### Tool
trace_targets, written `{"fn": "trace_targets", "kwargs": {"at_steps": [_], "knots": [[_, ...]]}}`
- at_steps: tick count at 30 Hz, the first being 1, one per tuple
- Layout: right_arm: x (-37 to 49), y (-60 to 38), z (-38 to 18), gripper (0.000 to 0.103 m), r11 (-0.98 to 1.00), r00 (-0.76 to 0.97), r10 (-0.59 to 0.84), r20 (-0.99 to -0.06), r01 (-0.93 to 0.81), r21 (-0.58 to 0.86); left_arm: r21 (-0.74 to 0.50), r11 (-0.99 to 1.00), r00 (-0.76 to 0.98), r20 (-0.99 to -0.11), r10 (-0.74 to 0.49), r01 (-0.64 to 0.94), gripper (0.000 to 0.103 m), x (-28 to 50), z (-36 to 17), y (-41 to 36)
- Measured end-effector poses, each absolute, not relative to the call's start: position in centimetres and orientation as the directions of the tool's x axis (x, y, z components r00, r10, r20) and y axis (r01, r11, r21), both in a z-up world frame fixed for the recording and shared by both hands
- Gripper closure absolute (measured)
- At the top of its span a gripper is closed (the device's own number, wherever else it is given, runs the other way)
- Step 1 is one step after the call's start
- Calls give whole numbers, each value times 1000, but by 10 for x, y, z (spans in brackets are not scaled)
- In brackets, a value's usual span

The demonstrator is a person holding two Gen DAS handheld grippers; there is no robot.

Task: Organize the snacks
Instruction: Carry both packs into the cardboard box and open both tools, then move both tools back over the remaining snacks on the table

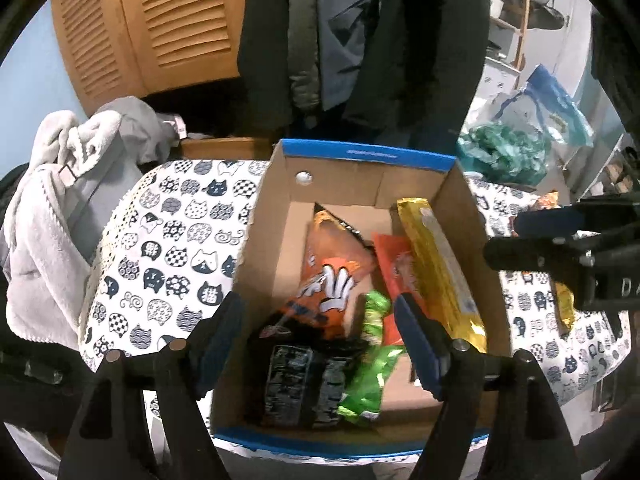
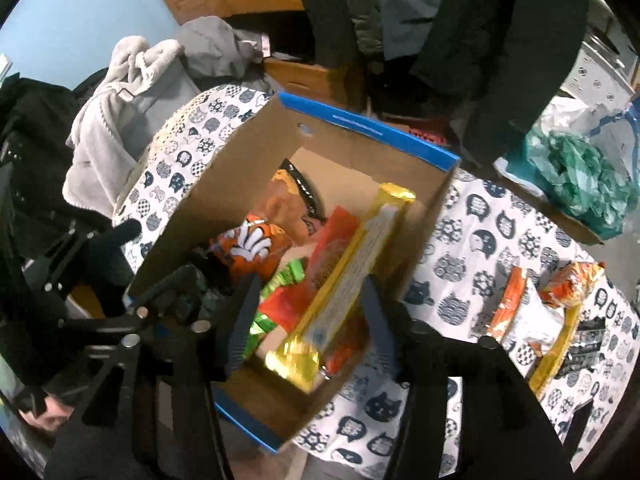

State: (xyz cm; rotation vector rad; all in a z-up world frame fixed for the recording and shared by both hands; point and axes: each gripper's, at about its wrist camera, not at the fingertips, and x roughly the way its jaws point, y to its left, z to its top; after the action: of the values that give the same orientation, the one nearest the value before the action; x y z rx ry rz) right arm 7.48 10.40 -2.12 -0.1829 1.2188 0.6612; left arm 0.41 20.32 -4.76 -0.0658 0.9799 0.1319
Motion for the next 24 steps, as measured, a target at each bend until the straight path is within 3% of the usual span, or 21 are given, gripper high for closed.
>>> {"fn": "trace_targets", "kwargs": {"at_steps": [10, 24], "knots": [[60, 56, -24, 37, 824, 259, 292, -921, -556, 105, 18, 998, 554, -831, 49, -62, 24, 7, -42, 168], [59, -28, -40, 36, 881, 273, 264, -925, -459, 115, 85, 988, 556, -831, 2, 125, 22, 12, -39, 87]]}}
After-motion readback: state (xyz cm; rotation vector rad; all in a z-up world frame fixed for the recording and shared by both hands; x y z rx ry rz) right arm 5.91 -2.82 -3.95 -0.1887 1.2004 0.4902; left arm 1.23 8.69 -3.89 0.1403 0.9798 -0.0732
